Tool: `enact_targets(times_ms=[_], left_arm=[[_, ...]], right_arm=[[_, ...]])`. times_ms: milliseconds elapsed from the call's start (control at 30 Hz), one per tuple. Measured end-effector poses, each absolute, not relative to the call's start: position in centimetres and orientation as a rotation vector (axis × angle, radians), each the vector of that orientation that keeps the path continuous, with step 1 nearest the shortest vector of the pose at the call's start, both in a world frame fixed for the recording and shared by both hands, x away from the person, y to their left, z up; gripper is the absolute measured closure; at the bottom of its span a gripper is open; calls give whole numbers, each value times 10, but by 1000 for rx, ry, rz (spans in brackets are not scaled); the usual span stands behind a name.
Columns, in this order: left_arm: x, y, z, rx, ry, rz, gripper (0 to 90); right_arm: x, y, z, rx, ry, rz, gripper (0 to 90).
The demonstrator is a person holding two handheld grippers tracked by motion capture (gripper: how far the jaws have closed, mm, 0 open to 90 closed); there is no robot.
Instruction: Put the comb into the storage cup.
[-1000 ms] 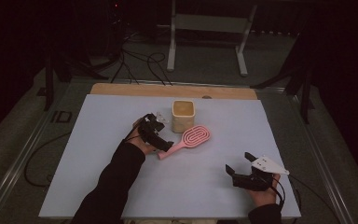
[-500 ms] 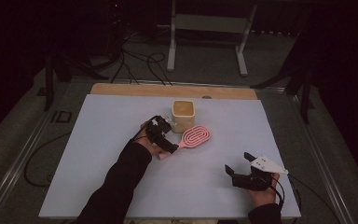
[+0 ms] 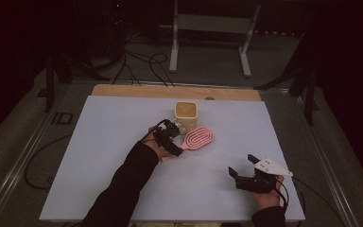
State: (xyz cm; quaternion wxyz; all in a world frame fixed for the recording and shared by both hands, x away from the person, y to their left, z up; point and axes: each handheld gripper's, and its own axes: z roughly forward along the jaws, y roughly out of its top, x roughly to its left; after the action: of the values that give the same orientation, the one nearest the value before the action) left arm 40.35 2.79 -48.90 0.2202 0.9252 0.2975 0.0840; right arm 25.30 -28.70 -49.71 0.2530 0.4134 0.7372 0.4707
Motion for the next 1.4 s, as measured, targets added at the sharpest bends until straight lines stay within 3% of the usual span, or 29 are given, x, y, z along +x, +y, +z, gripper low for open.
enact_targets(times_ms=[333, 567, 1000, 1400], left_arm=[[403, 16, -491, 2602, 773, 183, 514], [407, 5, -493, 2626, 768, 120, 649], [413, -3, -494, 2669, 762, 79, 675], [413, -11, -492, 2744, 732, 118, 693]], right_arm=[[253, -287, -497, 1124, 2008, 1274, 86], [254, -287, -498, 1126, 2011, 1272, 86], [254, -287, -498, 1128, 2015, 1270, 86], [255, -287, -498, 1129, 2019, 1267, 86]])
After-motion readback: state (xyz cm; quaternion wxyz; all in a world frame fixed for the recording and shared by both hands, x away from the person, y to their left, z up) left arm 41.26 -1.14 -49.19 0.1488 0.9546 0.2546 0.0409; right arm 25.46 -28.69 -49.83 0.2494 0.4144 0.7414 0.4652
